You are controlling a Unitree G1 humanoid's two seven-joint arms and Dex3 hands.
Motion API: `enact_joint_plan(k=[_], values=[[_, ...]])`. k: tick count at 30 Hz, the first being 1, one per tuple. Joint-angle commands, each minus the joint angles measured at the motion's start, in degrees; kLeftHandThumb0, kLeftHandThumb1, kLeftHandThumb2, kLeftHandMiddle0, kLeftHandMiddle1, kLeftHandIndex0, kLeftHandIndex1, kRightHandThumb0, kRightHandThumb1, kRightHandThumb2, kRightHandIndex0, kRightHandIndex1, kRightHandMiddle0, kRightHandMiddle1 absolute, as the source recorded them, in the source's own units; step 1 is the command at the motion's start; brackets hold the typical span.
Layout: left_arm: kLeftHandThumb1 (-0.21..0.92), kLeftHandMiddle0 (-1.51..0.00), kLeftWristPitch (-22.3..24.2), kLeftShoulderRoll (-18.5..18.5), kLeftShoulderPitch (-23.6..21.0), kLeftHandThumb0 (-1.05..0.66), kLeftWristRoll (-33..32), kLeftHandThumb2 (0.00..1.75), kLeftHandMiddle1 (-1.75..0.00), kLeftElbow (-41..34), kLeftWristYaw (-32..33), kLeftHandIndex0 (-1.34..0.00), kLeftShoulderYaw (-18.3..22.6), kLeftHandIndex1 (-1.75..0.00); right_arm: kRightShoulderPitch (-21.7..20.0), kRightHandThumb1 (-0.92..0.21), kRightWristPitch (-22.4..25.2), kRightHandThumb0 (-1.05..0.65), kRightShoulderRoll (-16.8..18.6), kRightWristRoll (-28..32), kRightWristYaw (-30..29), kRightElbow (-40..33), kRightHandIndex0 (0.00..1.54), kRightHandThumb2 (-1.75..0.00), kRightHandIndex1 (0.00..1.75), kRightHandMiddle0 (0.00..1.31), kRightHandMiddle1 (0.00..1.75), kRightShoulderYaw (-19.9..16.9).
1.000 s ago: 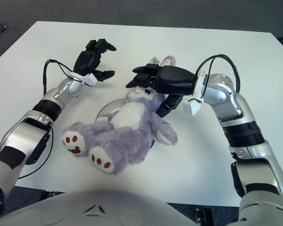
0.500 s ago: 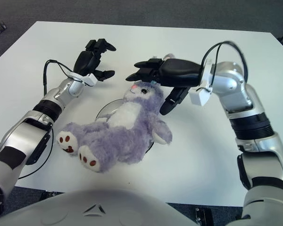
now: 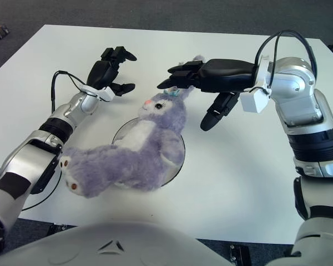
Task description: Put the doll into the plate.
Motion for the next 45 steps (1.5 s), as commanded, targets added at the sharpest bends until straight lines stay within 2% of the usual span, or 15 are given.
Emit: enact_joint_plan(k=[1, 7, 10, 13, 19, 21, 26, 29, 36, 41, 45], values=[[0.66, -0.12, 0.6, 0.0, 1.0, -0.45, -0.6, 0.88, -1.36, -0.3, -0.3, 0.0, 0.3, -1.48, -2.5, -0.86, 0.4, -0.9, 0.7, 4.1, 2.2, 4.3, 0.0, -0.11, 0.0, 0.0, 0.33, -1.2], [0.66, -0.11, 0.5, 0.1, 1.2, -0.44, -0.8, 0.88, -1.38, -0.3, -0.8, 0.0, 0.4, -1.49, -4.7, -0.81, 5.4, -0.84, 1.2, 10.3, 7.0, 7.9, 0.0, -0.1, 0.0, 0.0, 0.39, -1.8], [0.65, -0.11, 0.5, 0.1, 1.2, -0.43, -0.8, 0.89, -1.38, -0.4, -0.6, 0.0, 0.4, -1.49, -5.7, -0.8, 6.4, -0.84, 1.6, 11.2, 8.1, 9.2, 0.0, -0.1, 0.0, 0.0, 0.39, -2.5], [0.65, -0.11, 0.6, 0.1, 1.2, -0.44, -0.6, 0.9, -1.39, -0.2, -0.6, 0.0, 0.3, -1.48, -8.7, -0.8, 6.4, -0.85, 2.8, 12.9, 10.8, 14.8, 0.0, -0.11, 0.0, 0.0, 0.38, -3.4], [0.64, -0.1, 0.4, 0.3, 1.4, -0.42, -0.9, 0.91, -1.39, -0.1, -1.2, 0.0, 0.5, -1.45, -9.6, -0.81, 8.1, -0.89, 5.0, 14.8, 11.9, 17.7, 0.05, -0.14, 0.02, 0.0, 0.42, -5.2], [0.64, -0.1, 0.4, 0.4, 1.5, -0.43, -1.1, 0.91, -1.39, 0.0, -1.1, 0.0, 0.6, -1.46, -9.2, -0.8, 9.3, -0.89, 4.9, 13.7, 10.8, 17.5, 0.07, -0.14, 0.03, 0.0, 0.44, -5.5], [0.66, -0.11, 1.1, 0.8, 2.1, -0.47, -1.7, 0.89, -1.38, -1.0, -1.5, 0.0, 1.4, -1.43, -8.1, -0.79, 11.1, -0.89, 2.8, 5.2, 4.8, 16.3, 0.1, -0.16, 0.04, 0.0, 0.49, -5.5], [0.68, -0.12, 1.2, 1.2, 2.5, -0.48, -2.0, 0.88, -1.37, -1.5, -1.7, 0.0, 1.8, -1.41, -8.2, -0.79, 12.0, -0.9, 2.5, 2.6, 3.2, 16.2, 0.11, -0.17, 0.04, 0.0, 0.5, -5.5], [0.7, -0.13, 1.0, 2.3, 4.0, -0.53, -3.5, 0.83, -1.37, -3.0, -1.9, 0.0, 3.4, -1.45, -10.3, -0.8, 10.6, -0.91, 2.4, -4.5, -1.0, 21.3, 0.11, -0.18, 0.03, 0.0, 0.48, -4.5], [0.71, -0.15, 0.6, 3.2, 5.5, -0.53, -5.0, 0.81, -1.37, -4.2, -2.8, 0.0, 5.0, -1.49, -10.7, -0.8, 11.0, -0.91, 2.9, -6.0, -2.6, 22.7, 0.1, -0.19, 0.02, 0.0, 0.52, -4.5], [0.71, -0.16, 0.0, 4.2, 7.5, -0.54, -7.5, 0.8, -1.35, -5.0, -4.5, 0.0, 7.0, -1.48, -8.9, -0.81, 9.7, -0.92, 2.0, -9.6, -7.7, 22.4, 0.12, -0.21, 0.03, 0.0, 0.61, -5.5]])
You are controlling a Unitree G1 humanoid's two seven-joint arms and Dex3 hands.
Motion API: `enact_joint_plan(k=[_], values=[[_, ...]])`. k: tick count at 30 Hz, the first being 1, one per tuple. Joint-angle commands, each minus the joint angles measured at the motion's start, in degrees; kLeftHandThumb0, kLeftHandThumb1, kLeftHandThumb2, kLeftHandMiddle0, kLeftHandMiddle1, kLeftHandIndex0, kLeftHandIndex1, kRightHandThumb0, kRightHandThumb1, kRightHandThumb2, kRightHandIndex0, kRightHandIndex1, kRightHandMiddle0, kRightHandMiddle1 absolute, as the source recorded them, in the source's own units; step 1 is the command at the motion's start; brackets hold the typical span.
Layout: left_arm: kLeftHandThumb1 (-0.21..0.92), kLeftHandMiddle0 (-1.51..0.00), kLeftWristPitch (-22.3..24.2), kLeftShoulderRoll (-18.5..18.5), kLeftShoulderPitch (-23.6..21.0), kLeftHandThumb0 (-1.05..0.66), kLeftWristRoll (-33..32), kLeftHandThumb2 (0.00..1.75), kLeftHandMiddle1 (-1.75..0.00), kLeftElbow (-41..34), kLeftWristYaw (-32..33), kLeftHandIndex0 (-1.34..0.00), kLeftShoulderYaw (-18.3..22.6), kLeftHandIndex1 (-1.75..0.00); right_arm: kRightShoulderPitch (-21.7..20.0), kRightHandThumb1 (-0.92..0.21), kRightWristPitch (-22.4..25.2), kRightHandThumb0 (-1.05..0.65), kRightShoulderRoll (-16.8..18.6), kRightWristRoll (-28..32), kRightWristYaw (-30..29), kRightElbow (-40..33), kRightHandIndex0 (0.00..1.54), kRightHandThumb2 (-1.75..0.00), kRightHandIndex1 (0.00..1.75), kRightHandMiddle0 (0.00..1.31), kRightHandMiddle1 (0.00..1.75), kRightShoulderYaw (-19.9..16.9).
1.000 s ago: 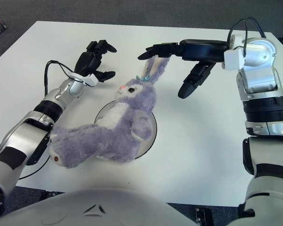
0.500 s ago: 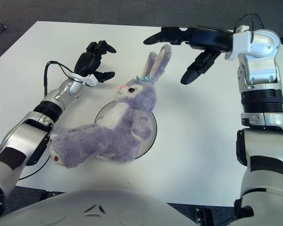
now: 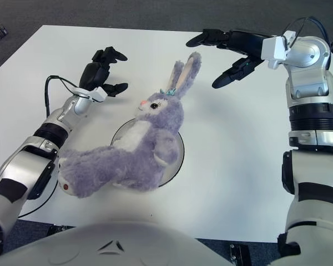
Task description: Put the doll into the plate.
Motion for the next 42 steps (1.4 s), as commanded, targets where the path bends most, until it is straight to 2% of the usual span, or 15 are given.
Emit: enact_joint_plan(k=[1, 6, 9, 10, 12, 14, 16, 19, 22, 25, 26, 27, 29, 36, 42], values=[[0.71, -0.16, -0.1, 1.2, 2.2, -0.54, -2.4, 0.8, -1.35, -0.8, -1.6, 0.0, 1.9, -1.48, 0.9, -0.82, -1.3, -0.92, -1.1, -3.1, -4.3, 0.0, 0.13, -0.21, 0.03, 0.0, 0.63, -0.8], [0.67, -0.19, 0.4, 0.3, 3.6, -0.48, -5.8, 0.85, -1.37, -1.7, -3.5, 0.0, 4.4, -1.53, 3.0, -0.83, -1.8, -0.91, -0.9, -8.7, -10.8, 1.2, 0.22, -0.22, 0.07, 0.0, 0.72, 0.4], [0.66, -0.21, -0.4, -1.3, 4.6, -0.44, -10.7, 0.88, -1.39, -1.6, -5.3, 0.0, 7.4, -1.56, 5.2, -0.84, 1.6, -0.9, 1.4, -11.7, -16.1, -2.0, 0.24, -0.22, 0.08, 0.0, 0.74, 0.6], [0.75, -0.28, -0.7, -1.6, 4.8, -0.23, -11.6, 0.74, -1.49, -1.5, -5.7, -0.03, 8.1, -1.65, 5.6, -0.84, 2.4, -0.87, 2.0, -12.3, -17.3, -2.7, 0.27, -0.23, 0.1, 0.0, 0.78, 0.7], [0.78, -0.31, -1.6, -2.6, 5.5, -0.15, -13.8, 0.71, -1.53, -1.4, -5.7, -0.04, 9.6, -1.68, 9.3, -0.83, 5.7, -0.84, 4.8, -13.8, -22.9, -7.0, 0.3, -0.25, 0.14, 0.0, 0.82, -0.4], [0.77, -0.35, -2.4, -3.2, 6.2, -0.06, -15.1, 0.73, -1.59, -1.3, -5.6, -0.07, 10.6, -1.72, 12.2, -0.72, 9.1, -0.75, 7.2, -15.0, -27.1, -10.9, 0.28, -0.47, 0.43, 0.0, 0.95, -1.2], [0.76, -0.37, -3.3, -3.5, 6.7, -0.04, -15.9, 0.75, -1.62, -1.0, -5.3, -0.08, 11.4, -1.73, 12.9, -0.64, 11.6, -0.69, 9.6, -15.8, -31.3, -11.4, 0.27, -0.62, 0.63, 0.0, 1.02, -1.4], [0.71, -0.4, -4.5, -3.6, 7.3, -0.01, -16.7, 0.82, -1.64, -0.5, -4.9, -0.1, 12.4, -1.74, 12.6, -0.68, 13.6, 0.02, 12.7, -16.4, -36.8, -8.7, 0.43, -0.64, 1.22, 0.01, 1.21, -1.7], [0.68, -0.43, -5.4, -3.2, 7.8, -0.01, -17.2, 0.86, -1.65, 0.2, -4.5, -0.11, 13.4, -1.74, 11.4, -0.64, 13.1, 0.26, 14.4, -15.8, -40.4, -2.7, 0.48, -0.75, 1.45, 0.05, 1.33, -1.9], [0.68, -0.43, -5.6, -2.9, 8.2, -0.01, -17.7, 0.86, -1.65, 0.6, -4.4, -0.12, 14.4, -1.75, 11.3, -0.59, 14.1, 0.35, 15.8, -14.4, -42.3, -2.3, 0.48, -0.85, 1.57, 0.09, 1.44, -2.7], [0.68, -0.43, -5.5, -2.9, 8.6, -0.01, -18.1, 0.86, -1.64, 0.6, -4.4, -0.12, 14.9, -1.75, 11.2, -0.59, 14.8, 0.36, 16.2, -13.6, -42.6, -2.0, 0.49, -0.86, 1.58, 0.1, 1.46, -3.2], [0.69, -0.43, -5.5, -2.9, 8.8, -0.01, -18.3, 0.83, -1.62, 0.6, -4.5, -0.13, 15.3, -1.75, 11.1, -0.59, 15.3, 0.23, 16.4, -13.0, -42.9, -1.7, 0.44, -0.88, 1.61, 0.19, 1.53, -3.6], [0.7, -0.43, -5.5, -3.0, 9.2, -0.01, -18.9, 0.81, -1.59, 0.5, -4.7, -0.14, 16.0, -1.75, 11.0, -0.6, 16.3, 0.11, 16.6, -12.2, -42.9, -1.7, 0.4, -0.9, 1.64, 0.26, 1.59, -4.2], [0.71, -0.44, -6.0, -4.3, 10.3, -0.01, -22.9, 0.77, -1.53, 1.5, -5.9, -0.18, 19.2, -1.75, 12.1, -0.6, 21.1, 0.0, 16.0, -8.3, -41.5, -2.3, 0.48, -0.94, 1.68, 0.21, 1.66, -7.2], [0.69, -0.46, -6.9, -5.0, 10.5, -0.01, -24.8, 0.79, -1.51, 2.4, -6.7, -0.19, 20.6, -1.75, 14.1, -0.61, 21.1, 0.0, 16.0, -6.1, -41.5, -0.4, 0.46, -0.94, 1.7, 0.19, 1.68, -8.9]])
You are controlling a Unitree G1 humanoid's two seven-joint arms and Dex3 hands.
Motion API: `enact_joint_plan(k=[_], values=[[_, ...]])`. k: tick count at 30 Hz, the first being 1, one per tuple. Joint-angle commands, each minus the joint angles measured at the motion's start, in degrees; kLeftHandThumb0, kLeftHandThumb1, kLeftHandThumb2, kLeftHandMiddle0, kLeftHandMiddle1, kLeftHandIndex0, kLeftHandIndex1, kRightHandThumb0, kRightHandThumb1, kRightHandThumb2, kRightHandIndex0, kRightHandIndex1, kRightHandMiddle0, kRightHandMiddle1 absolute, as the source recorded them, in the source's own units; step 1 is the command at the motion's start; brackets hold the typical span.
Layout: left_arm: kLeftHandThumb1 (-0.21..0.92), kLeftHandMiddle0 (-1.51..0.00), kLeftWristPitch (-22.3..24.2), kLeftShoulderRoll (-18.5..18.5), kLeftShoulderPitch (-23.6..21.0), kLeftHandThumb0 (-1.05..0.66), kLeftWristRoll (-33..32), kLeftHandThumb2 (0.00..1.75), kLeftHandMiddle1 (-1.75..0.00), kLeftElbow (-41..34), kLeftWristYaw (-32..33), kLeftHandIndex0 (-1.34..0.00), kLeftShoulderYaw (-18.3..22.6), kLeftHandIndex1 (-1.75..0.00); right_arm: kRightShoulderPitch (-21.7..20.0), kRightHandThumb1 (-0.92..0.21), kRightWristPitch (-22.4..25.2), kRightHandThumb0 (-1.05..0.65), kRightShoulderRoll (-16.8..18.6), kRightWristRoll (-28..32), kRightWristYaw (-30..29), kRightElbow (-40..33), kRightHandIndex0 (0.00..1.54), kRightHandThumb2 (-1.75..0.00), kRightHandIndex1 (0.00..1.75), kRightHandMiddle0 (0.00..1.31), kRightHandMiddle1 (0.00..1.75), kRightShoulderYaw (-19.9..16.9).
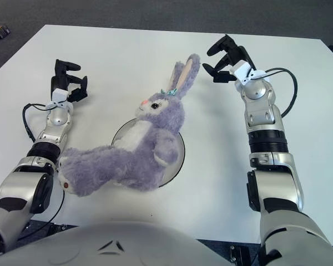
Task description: Put the doll into the plate.
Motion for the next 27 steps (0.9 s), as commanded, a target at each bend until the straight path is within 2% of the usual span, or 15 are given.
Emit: enact_joint_plan(k=[1, 12, 15, 20, 27], values=[[0.7, -0.46, -1.3, -1.2, 2.0, -0.01, -1.4, 0.77, -1.5, 1.4, -1.0, -0.19, 0.9, -1.75, 1.7, -0.62, 0.0, 0.0, -0.3, 2.1, 0.1, 1.9, 0.45, -0.94, 1.7, 0.19, 1.68, -1.7], [0.8, -0.44, -1.2, -1.8, 2.1, -0.01, -4.9, 0.6, -1.39, 2.9, -4.3, -0.2, 3.3, -1.75, 1.7, -0.57, -2.0, 0.0, 0.4, 8.0, 1.1, 9.0, 0.44, -1.0, 1.69, 0.24, 1.72, -4.9], [0.8, -0.44, -1.1, -2.0, 2.4, -0.01, -5.3, 0.59, -1.38, 3.0, -5.0, -0.21, 3.7, -1.75, 2.2, -0.56, -1.6, 0.0, 1.9, 11.4, 1.1, 9.6, 0.44, -1.01, 1.69, 0.25, 1.73, -6.9], [0.79, -0.45, -1.0, -2.2, 2.6, -0.01, -5.7, 0.61, -1.38, 2.9, -5.8, -0.22, 4.0, -1.75, 3.7, -0.56, -1.9, 0.0, 3.6, 13.5, 0.6, 9.7, 0.44, -1.02, 1.68, 0.25, 1.74, -8.1], [0.76, -0.46, 0.1, -2.9, 3.5, -0.01, -7.7, 0.65, -1.38, 1.9, -9.4, -0.23, 4.6, -1.75, 8.5, -0.54, -3.0, -0.01, 10.1, 15.9, -4.5, 9.5, 0.46, -1.03, 1.65, 0.28, 1.74, -9.5]])
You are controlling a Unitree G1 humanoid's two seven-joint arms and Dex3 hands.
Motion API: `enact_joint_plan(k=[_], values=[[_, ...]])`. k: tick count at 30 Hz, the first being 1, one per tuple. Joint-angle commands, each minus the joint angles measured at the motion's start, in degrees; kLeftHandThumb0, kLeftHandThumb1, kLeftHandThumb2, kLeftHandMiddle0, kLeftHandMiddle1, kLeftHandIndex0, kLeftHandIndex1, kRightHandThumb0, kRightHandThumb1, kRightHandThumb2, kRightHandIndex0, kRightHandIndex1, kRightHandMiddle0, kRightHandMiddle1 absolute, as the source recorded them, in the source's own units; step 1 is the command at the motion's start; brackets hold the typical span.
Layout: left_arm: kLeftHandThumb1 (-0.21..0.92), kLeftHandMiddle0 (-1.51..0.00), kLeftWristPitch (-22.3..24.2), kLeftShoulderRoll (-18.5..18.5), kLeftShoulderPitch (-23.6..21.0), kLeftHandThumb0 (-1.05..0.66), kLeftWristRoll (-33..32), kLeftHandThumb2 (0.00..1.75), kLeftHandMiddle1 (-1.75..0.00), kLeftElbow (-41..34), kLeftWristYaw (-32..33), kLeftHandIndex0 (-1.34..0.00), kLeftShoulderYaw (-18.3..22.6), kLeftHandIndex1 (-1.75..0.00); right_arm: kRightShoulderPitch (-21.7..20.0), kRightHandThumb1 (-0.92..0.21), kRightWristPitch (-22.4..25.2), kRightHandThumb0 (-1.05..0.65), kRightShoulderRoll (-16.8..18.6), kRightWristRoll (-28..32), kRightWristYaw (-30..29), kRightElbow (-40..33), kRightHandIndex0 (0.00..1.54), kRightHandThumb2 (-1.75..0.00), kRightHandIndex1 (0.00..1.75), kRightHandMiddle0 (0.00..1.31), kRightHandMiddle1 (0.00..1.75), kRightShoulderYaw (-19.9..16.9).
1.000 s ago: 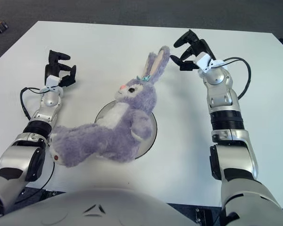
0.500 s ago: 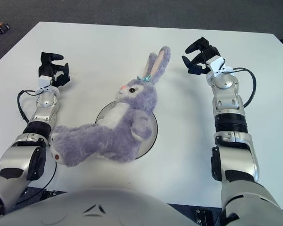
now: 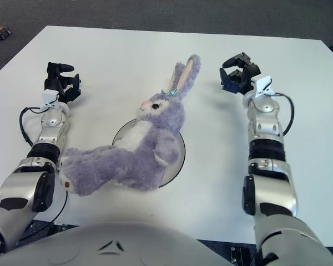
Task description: Put the doll into the plate.
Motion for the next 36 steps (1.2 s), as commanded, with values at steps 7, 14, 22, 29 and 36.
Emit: enact_joint_plan(k=[7, 14, 22, 29, 36], values=[[0.72, -0.49, 2.9, -1.2, 3.4, -0.01, -4.3, 0.7, -1.38, -0.3, -6.3, -0.24, 1.7, -1.75, 3.8, -0.5, -5.2, -0.01, 8.3, 3.5, -5.4, 0.3, 0.51, -1.03, 1.52, 0.36, 1.75, -2.1], [0.62, -0.56, 2.3, -1.4, 4.8, -0.01, -6.4, 0.85, -1.41, -3.2, -9.5, -0.25, 2.5, -1.75, 2.6, -0.38, -16.6, -0.01, 11.2, 6.6, -3.5, 7.5, 0.61, -1.15, 1.46, 0.46, 1.75, -3.9], [0.51, -0.62, 4.0, -3.0, 8.5, -0.01, -7.3, 1.01, -1.48, -10.2, -10.8, -0.28, 2.0, -1.75, 4.4, -0.22, -24.4, -0.01, 14.1, 7.8, -1.6, 9.9, 0.7, -1.38, 1.57, 0.53, 1.75, -4.0], [0.4, -0.66, 6.4, -3.9, 11.0, -0.01, -7.1, 1.17, -1.55, -16.0, -11.1, -0.32, 1.8, -1.75, 7.7, -0.11, -27.0, -0.01, 15.7, 8.0, -1.0, 7.9, 0.73, -1.55, 1.72, 0.58, 1.73, -3.7], [0.32, -0.69, 8.7, -3.9, 13.2, -0.01, -7.0, 1.3, -1.63, -20.4, -12.3, -0.36, 1.7, -1.75, 10.3, -0.05, -27.2, -0.01, 16.2, 7.8, -1.2, 5.3, 0.78, -1.59, 1.74, 0.66, 1.65, -3.5]])
